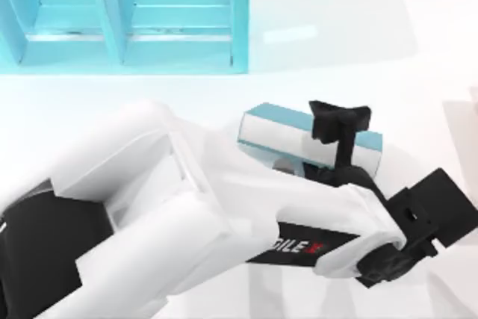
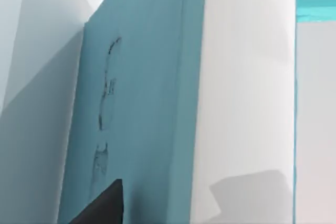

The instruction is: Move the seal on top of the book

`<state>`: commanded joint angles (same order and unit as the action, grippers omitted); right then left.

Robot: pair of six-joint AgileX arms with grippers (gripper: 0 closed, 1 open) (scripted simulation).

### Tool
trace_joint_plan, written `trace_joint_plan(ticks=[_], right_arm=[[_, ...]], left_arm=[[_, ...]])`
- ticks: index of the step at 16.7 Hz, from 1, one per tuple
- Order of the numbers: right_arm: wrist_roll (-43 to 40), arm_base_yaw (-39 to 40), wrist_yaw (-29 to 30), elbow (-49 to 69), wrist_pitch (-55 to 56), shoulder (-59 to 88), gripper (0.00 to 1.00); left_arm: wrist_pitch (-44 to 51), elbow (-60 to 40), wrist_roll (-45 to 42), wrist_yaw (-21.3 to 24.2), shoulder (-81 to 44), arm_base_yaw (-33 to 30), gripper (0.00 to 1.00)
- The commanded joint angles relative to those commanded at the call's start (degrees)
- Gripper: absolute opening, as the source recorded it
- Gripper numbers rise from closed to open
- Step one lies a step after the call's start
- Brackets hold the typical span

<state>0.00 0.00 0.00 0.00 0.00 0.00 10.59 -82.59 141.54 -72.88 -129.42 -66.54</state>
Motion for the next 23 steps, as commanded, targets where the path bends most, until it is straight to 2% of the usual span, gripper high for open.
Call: trace_joint_plan(ticks=[3, 6, 10, 17, 20, 23], right_arm=[[0.0, 0.0, 0.0, 0.0, 0.0, 0.0, 1.0], [0.0, 0.0, 0.0, 0.0, 0.0, 0.0, 1.0], [0.0, 0.0, 0.0, 0.0, 0.0, 0.0, 1.0], [0.0, 0.0, 0.0, 0.0, 0.0, 0.0, 1.0], [0.0, 0.0, 0.0, 0.0, 0.0, 0.0, 1.0], [0.0, 0.0, 0.0, 0.0, 0.0, 0.0, 1.0]], left_arm=[[1.84, -0.61, 1.96, -0.11, -0.24, -0.68, 1.0], [8.7, -2.52, 9.29, -0.26, -1.08, -2.8, 1.0], [24.7, -6.0, 25.51, -0.01, -2.74, -6.96, 1.0], [59.53, -11.55, 56.69, 1.03, -5.41, -15.29, 1.0], [70.65, -12.95, 66.5, 1.23, -6.15, -18.04, 1.0], [76.49, -13.64, 72.02, 1.2, -6.57, -19.62, 1.0]])
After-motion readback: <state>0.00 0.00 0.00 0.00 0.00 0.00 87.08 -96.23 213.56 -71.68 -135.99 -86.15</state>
